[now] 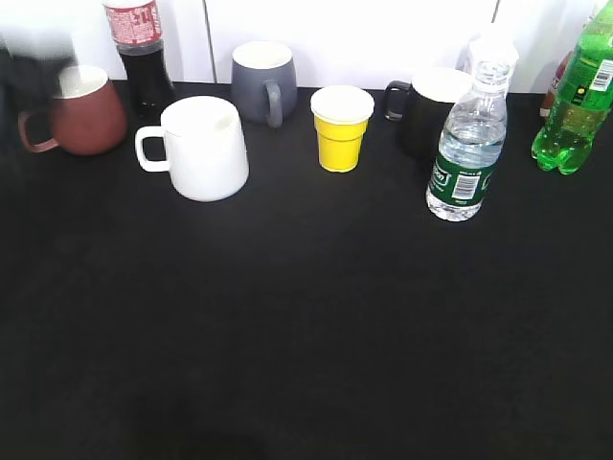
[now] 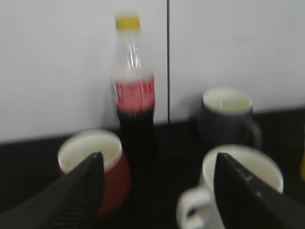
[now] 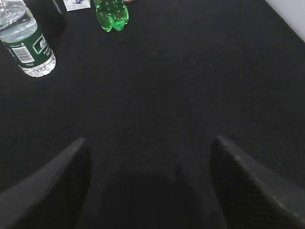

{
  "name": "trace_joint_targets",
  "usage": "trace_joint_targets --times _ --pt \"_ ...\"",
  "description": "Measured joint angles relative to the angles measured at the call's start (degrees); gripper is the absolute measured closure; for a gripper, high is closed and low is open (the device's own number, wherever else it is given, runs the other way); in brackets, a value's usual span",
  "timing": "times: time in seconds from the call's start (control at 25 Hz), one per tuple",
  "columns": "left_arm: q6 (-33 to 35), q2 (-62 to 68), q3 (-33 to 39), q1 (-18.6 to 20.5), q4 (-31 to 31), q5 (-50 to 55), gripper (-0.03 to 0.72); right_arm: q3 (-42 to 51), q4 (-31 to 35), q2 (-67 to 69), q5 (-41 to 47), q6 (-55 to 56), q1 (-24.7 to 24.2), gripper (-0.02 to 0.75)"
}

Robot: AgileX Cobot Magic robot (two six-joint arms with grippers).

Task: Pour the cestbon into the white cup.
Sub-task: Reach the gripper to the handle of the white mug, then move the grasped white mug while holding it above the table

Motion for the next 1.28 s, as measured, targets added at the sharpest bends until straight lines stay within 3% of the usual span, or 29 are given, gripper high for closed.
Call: trace_joint_targets --times 0.12,0.28,0.36,0.52,0.72,0.84,0.88,1.0,1.16,1.28 --pt "-0.9 5.3 2.9 -1.5 -1.2 -4.2 0.152 0.0 0.0 0.0 0.0 0.0 0.0 0.147" --pt "-1.0 15.5 3.1 -7.0 -6.2 -14.0 0.211 0.0 0.0 0.0 0.0 0.0 0.0 0.147" --pt "-1.0 20.7 3.1 -7.4 -6.4 -19.7 0.228 0.0 0.0 0.0 0.0 0.0 0.0 0.147" --pt "-1.0 27.7 -1.7 -6.8 -6.6 -21.2 0.231 0.0 0.0 0.0 0.0 0.0 0.0 0.147" --pt "-1.0 36.0 -9.7 -2.8 -6.2 -21.1 0.231 0.0 0.0 0.0 0.0 0.0 0.0 0.147" --pt "-1.0 42.4 -16.4 -1.0 0.7 -22.5 0.244 0.0 0.0 0.0 0.0 0.0 0.0 0.147" --pt "-1.1 44.2 -18.7 -0.8 1.8 -23.0 0.279 0.0 0.0 0.0 0.0 0.0 0.0 0.147" --pt "-1.6 47.4 -22.7 -0.8 3.6 -24.0 0.606 0.0 0.0 0.0 0.0 0.0 0.0 0.147" --pt "-1.5 44.5 -21.8 -0.8 3.5 -21.3 0.614 0.0 0.0 0.0 0.0 0.0 0.0 0.147" --pt "-3.9 33.5 -16.6 -2.5 4.4 -18.9 0.623 0.0 0.0 0.0 0.0 0.0 0.0 0.147"
